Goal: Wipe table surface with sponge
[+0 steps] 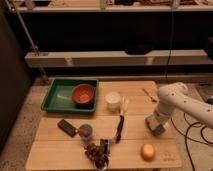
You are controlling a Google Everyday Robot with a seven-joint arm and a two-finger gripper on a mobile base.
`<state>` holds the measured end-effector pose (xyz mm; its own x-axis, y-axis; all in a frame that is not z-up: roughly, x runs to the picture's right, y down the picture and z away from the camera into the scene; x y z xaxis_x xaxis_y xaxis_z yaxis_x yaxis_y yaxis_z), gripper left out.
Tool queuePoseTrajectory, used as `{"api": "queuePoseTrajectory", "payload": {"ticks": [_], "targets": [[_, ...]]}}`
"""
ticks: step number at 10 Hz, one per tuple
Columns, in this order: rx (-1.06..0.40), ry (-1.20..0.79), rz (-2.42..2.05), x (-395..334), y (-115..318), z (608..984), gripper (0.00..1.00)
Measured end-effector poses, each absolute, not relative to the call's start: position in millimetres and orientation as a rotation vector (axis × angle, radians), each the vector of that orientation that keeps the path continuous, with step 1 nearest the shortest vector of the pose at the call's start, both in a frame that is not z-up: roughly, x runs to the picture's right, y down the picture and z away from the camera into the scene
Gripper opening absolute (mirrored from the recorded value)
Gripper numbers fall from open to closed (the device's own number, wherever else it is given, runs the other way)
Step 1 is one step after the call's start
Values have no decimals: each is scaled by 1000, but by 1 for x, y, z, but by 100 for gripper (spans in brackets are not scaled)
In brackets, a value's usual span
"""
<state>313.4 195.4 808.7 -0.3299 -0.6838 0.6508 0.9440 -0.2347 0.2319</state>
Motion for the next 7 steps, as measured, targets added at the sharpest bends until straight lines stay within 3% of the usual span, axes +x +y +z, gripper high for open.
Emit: {"api": "queuePoseTrajectory", "payload": {"ticks": [7], "targets": [[-539,-678,-1748,290,145,872,35]]}}
